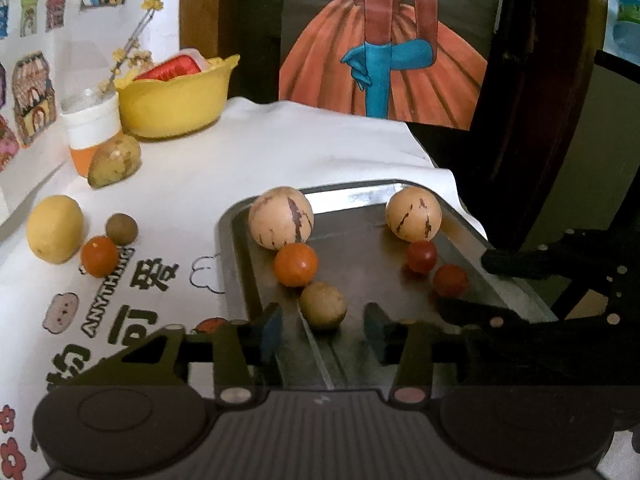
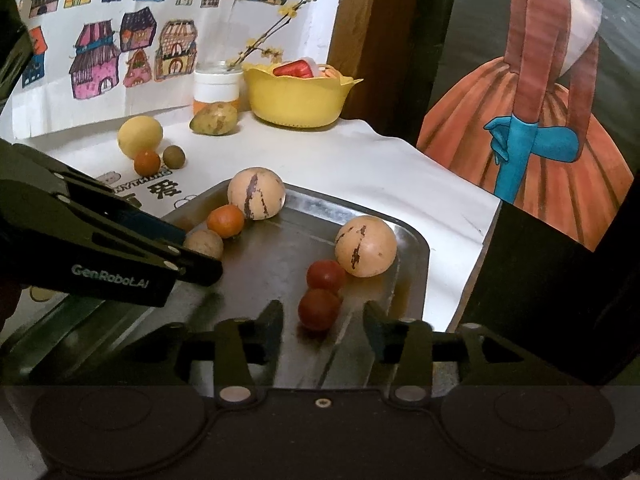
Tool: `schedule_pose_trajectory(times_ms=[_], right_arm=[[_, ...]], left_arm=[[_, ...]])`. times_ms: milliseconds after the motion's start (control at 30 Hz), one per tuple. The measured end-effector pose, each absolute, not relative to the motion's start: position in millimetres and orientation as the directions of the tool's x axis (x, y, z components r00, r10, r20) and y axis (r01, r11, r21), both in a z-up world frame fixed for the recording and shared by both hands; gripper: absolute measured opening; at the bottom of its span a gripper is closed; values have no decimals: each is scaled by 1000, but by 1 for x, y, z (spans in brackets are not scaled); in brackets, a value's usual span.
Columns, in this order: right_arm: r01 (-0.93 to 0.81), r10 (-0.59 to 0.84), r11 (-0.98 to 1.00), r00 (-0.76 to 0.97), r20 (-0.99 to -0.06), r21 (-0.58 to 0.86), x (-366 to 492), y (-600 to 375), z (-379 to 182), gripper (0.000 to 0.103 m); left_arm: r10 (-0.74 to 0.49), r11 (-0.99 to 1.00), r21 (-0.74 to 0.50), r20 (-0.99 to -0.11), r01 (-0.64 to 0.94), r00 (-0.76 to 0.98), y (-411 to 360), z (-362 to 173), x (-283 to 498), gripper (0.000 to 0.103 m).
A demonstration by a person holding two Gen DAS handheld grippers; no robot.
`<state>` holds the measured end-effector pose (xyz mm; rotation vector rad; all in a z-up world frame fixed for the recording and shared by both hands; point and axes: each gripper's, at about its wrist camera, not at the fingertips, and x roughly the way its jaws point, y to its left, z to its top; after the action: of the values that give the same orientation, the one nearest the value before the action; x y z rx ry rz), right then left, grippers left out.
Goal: Organize fruits
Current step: 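Open both tools to release the fruits into the tray, then withdraw both open tools from the tray toward the remaining fruits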
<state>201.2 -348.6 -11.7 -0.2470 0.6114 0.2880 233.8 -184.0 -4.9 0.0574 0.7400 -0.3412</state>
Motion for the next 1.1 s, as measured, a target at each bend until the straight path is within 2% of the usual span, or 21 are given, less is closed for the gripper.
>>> schedule_pose_trajectory(times_ms=[133,267,500,633,833,1100], right_arm=[[-318,189,939,795,-576,-131,191,-353,-5,64],[-304,182,943,808,-561,-132,179,-356,2,77],[-294,185,948,823,-538,-124,154,-359,17,97],[-300,197,947,824,-531,-115,136,-359,28,102],[-307,202,944,829,-521,-121,107,-352,42,102],[-278,228,961,806,-547,-9,67,-344,35,102]], left_arm=[[-282,946,-70,-655,315,701,-180,2,226,62],[-275,952,-77,-639,295,718,-175,10,218,82],[-253,965,-95,-588,244,768,-159,27,197,102],[-244,968,-100,-567,228,787,-149,36,183,102],[-223,974,-98,-559,204,798,-132,42,157,102],[-205,979,-132,-587,157,784,-104,35,120,102]])
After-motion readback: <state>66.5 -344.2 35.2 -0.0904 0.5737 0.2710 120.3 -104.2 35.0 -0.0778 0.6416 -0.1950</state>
